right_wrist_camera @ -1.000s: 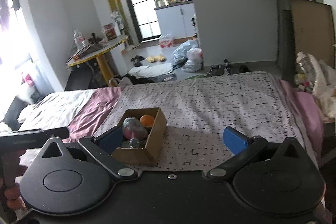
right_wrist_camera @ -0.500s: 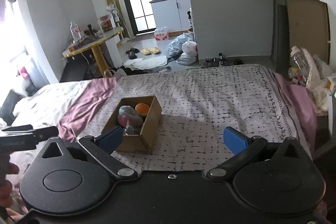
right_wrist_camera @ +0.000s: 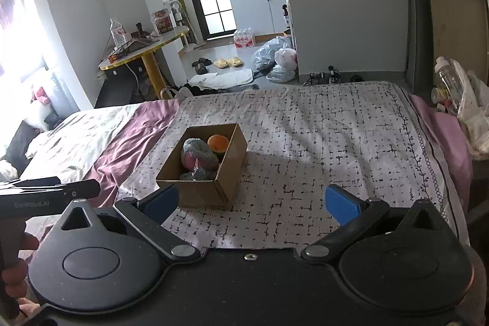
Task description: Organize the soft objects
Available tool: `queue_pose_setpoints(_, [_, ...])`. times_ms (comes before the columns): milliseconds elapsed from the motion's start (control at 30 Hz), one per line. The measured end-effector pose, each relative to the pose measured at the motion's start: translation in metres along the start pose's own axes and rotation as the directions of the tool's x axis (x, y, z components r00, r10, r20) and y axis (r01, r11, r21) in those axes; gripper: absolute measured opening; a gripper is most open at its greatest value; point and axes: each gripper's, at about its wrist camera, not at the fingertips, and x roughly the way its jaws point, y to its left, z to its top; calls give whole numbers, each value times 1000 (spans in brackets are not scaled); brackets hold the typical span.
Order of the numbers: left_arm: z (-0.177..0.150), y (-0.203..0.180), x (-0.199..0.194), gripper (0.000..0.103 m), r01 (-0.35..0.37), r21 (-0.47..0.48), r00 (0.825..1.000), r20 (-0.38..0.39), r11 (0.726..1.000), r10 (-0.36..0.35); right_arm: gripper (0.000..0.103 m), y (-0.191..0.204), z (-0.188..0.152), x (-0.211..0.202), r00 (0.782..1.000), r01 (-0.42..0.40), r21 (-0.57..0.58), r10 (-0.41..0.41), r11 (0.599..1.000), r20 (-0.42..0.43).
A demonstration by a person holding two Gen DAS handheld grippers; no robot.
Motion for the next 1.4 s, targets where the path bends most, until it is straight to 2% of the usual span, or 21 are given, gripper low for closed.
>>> queue_pose_setpoints(1400, [-2, -2, -1, 103, 10, 13, 1000, -3, 1000, -10, 103, 7, 0, 2, 1000, 10, -5, -10, 1000, -9])
